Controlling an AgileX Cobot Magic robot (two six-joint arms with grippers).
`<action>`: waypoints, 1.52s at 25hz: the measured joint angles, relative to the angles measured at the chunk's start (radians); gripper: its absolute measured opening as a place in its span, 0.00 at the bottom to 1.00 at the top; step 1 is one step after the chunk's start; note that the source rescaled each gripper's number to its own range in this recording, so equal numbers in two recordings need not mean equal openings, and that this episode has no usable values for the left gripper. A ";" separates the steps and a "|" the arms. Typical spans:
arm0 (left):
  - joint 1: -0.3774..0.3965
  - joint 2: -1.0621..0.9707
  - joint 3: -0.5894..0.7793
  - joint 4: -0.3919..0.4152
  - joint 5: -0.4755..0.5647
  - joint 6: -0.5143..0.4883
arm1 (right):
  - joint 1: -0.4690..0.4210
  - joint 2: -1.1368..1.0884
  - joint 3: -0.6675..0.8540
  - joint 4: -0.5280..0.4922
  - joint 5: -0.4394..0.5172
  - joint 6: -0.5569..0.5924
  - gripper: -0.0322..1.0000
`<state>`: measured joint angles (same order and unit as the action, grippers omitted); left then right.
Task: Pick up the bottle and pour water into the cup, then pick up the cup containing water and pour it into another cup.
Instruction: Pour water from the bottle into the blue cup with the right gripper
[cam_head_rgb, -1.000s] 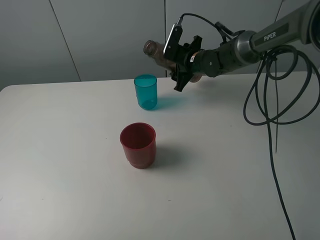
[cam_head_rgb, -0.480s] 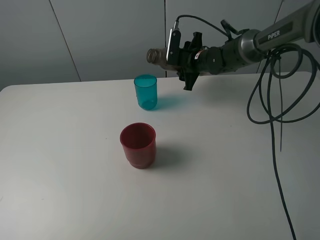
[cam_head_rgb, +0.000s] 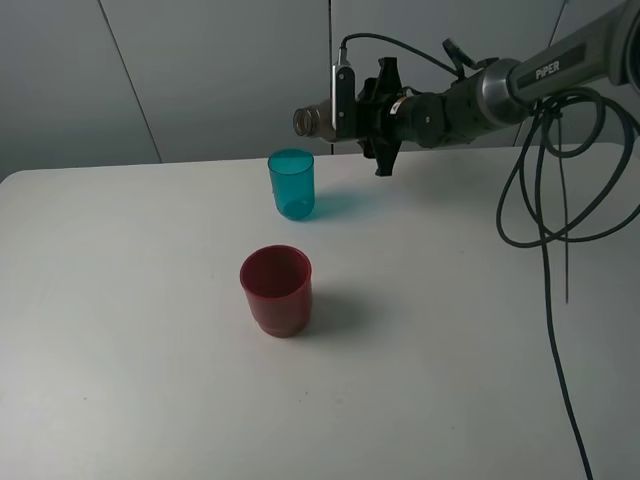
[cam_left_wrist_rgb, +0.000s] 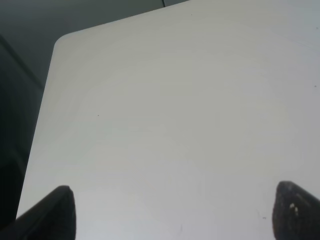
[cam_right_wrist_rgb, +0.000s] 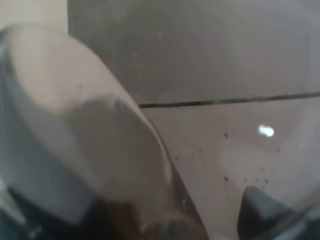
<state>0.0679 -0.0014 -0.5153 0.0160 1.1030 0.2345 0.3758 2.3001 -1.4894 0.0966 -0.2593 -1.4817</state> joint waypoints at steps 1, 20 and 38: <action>0.000 0.000 0.000 0.000 0.000 0.000 | 0.000 0.000 0.000 0.000 -0.008 -0.015 0.04; 0.000 0.000 0.000 0.000 0.000 0.000 | 0.002 0.000 0.000 0.000 -0.131 -0.099 0.03; 0.000 0.000 0.000 0.000 0.000 0.000 | 0.012 0.000 -0.009 0.023 -0.131 -0.114 0.03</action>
<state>0.0679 -0.0014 -0.5153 0.0160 1.1030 0.2345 0.3874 2.3001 -1.4981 0.1194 -0.3906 -1.5953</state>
